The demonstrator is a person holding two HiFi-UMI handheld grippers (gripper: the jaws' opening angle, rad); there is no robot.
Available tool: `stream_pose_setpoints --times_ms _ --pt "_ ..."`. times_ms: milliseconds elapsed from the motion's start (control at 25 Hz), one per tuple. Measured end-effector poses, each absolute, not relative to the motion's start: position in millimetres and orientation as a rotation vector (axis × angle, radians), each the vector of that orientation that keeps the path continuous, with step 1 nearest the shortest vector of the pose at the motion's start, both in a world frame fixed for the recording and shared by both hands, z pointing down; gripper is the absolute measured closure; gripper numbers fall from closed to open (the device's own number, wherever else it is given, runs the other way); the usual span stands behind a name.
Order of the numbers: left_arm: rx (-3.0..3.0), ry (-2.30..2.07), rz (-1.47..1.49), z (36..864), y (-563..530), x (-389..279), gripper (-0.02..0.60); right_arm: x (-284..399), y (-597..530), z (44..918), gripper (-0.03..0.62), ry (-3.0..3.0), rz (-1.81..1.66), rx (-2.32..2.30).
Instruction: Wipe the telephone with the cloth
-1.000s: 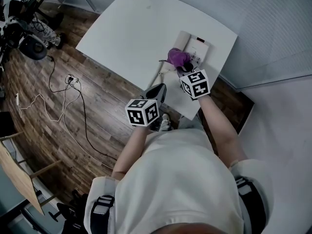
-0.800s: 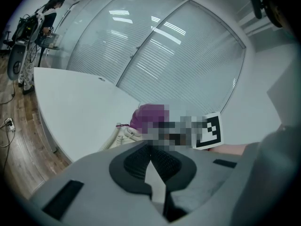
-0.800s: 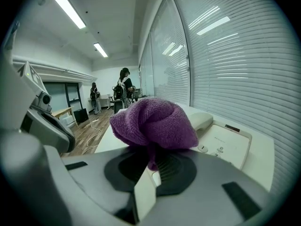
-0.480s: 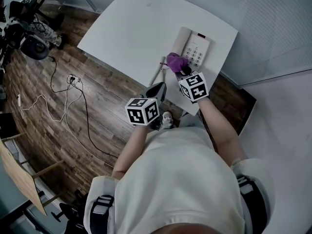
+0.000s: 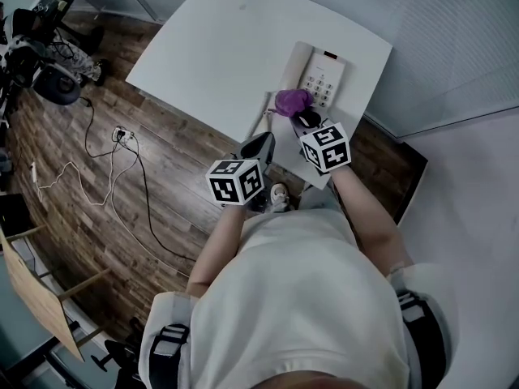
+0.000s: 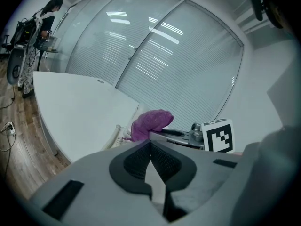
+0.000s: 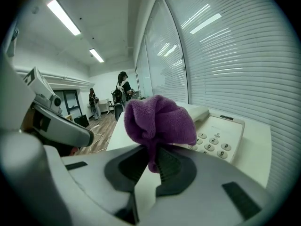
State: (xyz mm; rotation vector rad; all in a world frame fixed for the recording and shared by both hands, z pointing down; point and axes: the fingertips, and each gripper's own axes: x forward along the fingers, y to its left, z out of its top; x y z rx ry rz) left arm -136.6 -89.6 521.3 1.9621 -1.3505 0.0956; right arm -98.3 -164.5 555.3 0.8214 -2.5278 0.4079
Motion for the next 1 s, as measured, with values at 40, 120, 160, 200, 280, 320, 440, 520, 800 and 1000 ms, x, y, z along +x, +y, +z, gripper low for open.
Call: stream_pose_setpoints --times_ms 40,120,160,200,280,320,440,520,800,1000 --pt "1.966 -1.353 0.1 521.1 -93.0 -136.4 0.56 -95.9 -164.7 552.5 0.548 -2.535 0.411 0.824" --pt "1.977 -1.357 0.111 520.7 -100.3 -135.7 0.56 -90.1 -165.1 546.9 0.548 -2.545 0.412 0.832" --pt "1.983 -1.36 0.119 520.4 -103.5 -135.0 0.56 -86.3 -164.7 544.2 0.548 -2.547 0.411 0.837" --pt "1.989 -1.363 0.127 520.2 -106.6 -134.2 0.56 -82.1 -164.0 541.8 0.548 -2.547 0.408 0.842" --pt "1.997 -1.366 0.145 520.7 -113.7 -132.3 0.56 -72.7 -163.6 538.2 0.548 -2.542 0.403 0.855" --pt "1.999 -1.365 0.153 521.3 -117.9 -131.2 0.56 -67.8 -164.0 536.9 0.548 -2.54 0.402 0.862" --pt "2.008 -1.363 0.168 522.1 -131.5 -127.4 0.56 -53.1 -166.7 532.9 0.548 -2.537 0.401 0.885" --pt "2.014 -1.368 0.188 522.8 -141.3 -124.6 0.56 -43.9 -169.3 528.9 0.548 -2.539 0.397 0.904" --pt "2.04 -1.394 0.273 519.6 -177.0 -112.6 0.56 -17.4 -180.4 510.4 0.548 -2.586 0.537 0.969" --pt "2.017 -1.435 0.321 524.5 -202.8 -109.7 0.557 -0.3 -195.2 508.3 0.548 -2.592 0.572 1.013"
